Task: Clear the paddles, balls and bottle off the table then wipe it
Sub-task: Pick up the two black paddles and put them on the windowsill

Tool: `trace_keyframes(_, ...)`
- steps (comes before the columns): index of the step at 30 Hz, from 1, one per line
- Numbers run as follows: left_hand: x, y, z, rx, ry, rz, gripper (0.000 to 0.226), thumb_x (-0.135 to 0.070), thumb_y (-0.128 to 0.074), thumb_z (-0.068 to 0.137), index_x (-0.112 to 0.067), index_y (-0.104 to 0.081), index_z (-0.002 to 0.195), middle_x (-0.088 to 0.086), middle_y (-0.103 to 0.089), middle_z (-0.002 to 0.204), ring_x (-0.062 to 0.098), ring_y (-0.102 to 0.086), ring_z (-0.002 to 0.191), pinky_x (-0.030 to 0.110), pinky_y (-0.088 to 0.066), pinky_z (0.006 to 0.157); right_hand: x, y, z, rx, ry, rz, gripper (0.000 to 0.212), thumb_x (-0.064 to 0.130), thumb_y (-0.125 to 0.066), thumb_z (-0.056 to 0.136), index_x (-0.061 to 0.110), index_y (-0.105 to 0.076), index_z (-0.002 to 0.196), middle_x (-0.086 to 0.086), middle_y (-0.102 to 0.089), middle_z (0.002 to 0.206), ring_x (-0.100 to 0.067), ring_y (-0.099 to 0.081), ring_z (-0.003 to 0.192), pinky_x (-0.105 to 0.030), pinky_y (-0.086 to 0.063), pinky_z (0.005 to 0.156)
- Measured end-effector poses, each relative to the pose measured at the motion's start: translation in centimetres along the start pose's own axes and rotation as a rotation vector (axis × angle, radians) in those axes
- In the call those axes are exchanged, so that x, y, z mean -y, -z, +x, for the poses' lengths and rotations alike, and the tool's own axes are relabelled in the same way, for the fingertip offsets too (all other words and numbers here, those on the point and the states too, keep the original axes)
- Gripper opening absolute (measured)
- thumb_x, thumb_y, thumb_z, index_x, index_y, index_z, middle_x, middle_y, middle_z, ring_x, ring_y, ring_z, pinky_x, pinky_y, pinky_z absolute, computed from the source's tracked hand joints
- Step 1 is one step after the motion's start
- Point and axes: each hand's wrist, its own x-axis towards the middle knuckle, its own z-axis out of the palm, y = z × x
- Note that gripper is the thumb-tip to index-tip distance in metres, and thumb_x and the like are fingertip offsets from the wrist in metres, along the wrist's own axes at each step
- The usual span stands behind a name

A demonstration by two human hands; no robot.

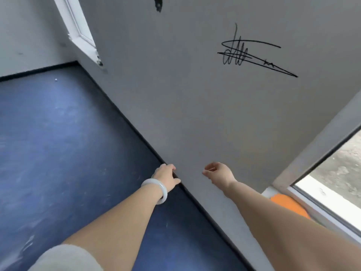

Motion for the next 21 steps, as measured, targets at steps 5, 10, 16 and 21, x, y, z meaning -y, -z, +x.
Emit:
trace_keyframes(5,9.9,6.6,-2.5,-0.086,0.156,-0.036,0.053,-0.032,-0.063,0.093,-0.018,-0.044,0.14,0.004,-0.044,0.138,0.023,-0.047,0.123,0.04,-0.043,0.102,8.5,-8.2,-0.1,0.132,0.12,-0.141,0.029,0.026,-0.067,0.091,0.011,-0.063,0.115,0.006,-0.058,0.09,-0.014,-0.057,0.084,-0.029,-0.045,0.081)
trace_keyframes(10,20.9,12.8,-6.3,-0.214,0.341,-0.091,0.058,-0.036,-0.063,0.092,-0.016,-0.041,0.142,0.005,-0.04,0.14,0.026,-0.043,0.129,0.043,-0.042,0.103,16.8,-17.6,-0.7,0.275,0.266,-0.325,0.048,0.031,-0.065,0.092,0.012,-0.05,0.134,-0.005,-0.055,0.13,-0.023,-0.056,0.114,-0.031,-0.046,0.094)
trace_keyframes(16,32.3,18.3,-11.7,-0.337,0.591,-0.169,0.066,-0.039,-0.064,0.091,-0.015,-0.037,0.146,0.006,-0.038,0.145,0.027,-0.04,0.133,0.042,-0.039,0.107,25.5,-30.0,-2.0,0.445,0.461,-0.501,0.056,0.032,-0.064,0.093,0.009,-0.045,0.139,-0.009,-0.049,0.137,-0.025,-0.055,0.116,-0.032,-0.046,0.091)
trace_keyframes(21,38.9,19.7,-16.0,-0.436,0.799,-0.263,0.064,-0.041,-0.065,0.091,-0.014,-0.039,0.143,0.005,-0.039,0.142,0.026,-0.04,0.131,0.042,-0.04,0.105,30.8,-40.8,-2.9,0.634,0.606,-0.654,0.059,0.034,-0.066,0.091,0.009,-0.044,0.14,-0.012,-0.046,0.141,-0.031,-0.055,0.119,-0.038,-0.046,0.096)
